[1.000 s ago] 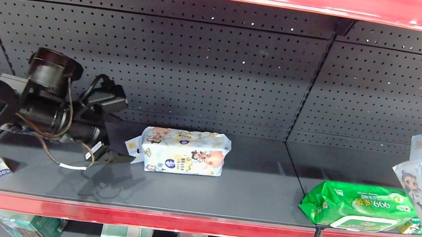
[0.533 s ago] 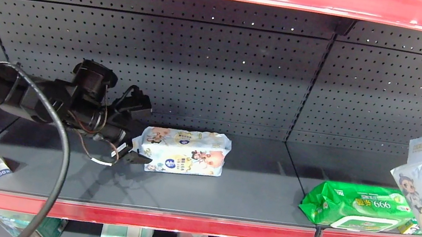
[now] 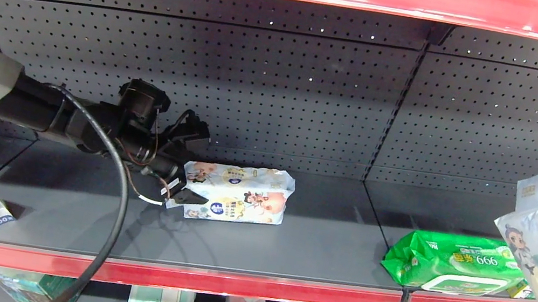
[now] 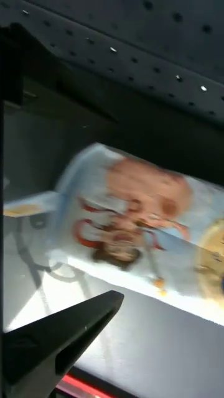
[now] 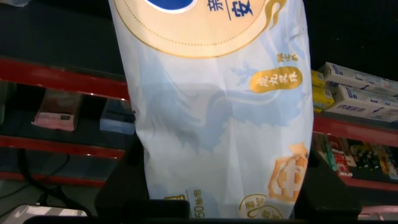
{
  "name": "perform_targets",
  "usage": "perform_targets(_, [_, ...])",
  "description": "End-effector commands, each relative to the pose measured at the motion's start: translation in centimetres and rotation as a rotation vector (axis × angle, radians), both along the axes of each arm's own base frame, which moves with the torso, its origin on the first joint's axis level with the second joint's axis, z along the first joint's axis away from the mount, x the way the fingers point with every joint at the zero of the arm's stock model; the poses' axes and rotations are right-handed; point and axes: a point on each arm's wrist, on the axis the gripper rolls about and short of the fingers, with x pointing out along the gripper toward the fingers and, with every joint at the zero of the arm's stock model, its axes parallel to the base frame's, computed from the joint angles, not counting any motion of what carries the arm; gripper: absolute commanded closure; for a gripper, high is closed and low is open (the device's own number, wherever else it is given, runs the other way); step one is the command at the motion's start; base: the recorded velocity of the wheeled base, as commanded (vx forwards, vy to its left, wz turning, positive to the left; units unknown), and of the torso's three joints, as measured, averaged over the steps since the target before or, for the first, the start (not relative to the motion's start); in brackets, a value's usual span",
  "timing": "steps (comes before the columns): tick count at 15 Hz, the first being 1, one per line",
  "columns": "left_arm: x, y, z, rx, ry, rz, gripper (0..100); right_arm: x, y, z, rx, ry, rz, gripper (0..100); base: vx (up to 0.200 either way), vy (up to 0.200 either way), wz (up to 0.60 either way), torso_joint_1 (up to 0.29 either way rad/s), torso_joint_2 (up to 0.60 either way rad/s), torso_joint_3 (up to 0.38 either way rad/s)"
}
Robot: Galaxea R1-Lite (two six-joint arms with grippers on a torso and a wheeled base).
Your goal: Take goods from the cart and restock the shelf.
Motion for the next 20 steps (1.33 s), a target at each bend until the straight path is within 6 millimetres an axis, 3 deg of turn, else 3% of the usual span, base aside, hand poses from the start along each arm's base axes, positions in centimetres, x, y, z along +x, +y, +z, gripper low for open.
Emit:
perform_targets(1, [0.4, -0.7, -0.7, 0.003, 0.011, -0.015, 0, 0.1, 0.0, 0.0, -0.001, 0.005, 0.001, 100, 0.000, 0.000, 0.00, 0.000, 0.00, 0.000])
perform_targets(8, [0.8, -2.4, -1.6, 0.006, 0.022, -0.049, 0, 0.2, 0.0, -0.2, 0.000, 0.014, 0.004, 100, 0.000, 0.000, 0.00, 0.000, 0.00, 0.000])
perform_targets(9, [0.9, -2.3, -1.6, 0.005, 0.021, -0.047, 100, 0.2, 0.0, -0.2, -0.001, 0.016, 0.004, 100, 0.000, 0.000, 0.00, 0.000, 0.00, 0.000])
perform_targets(14, [0.0, -2.1, -1.3, 0.007, 0.033, -0.053, 100, 0.4, 0.0, -0.3, -0.001, 0.030, 0.004, 100, 0.000, 0.000, 0.00, 0.000, 0.00, 0.000])
perform_targets(20, [-5.9, 0.3, 0.8, -0.005, 0.087, -0.103, 100, 0.4, 0.0, 0.2, -0.001, 0.016, 0.003, 100, 0.000, 0.000, 0.00, 0.000, 0.00, 0.000])
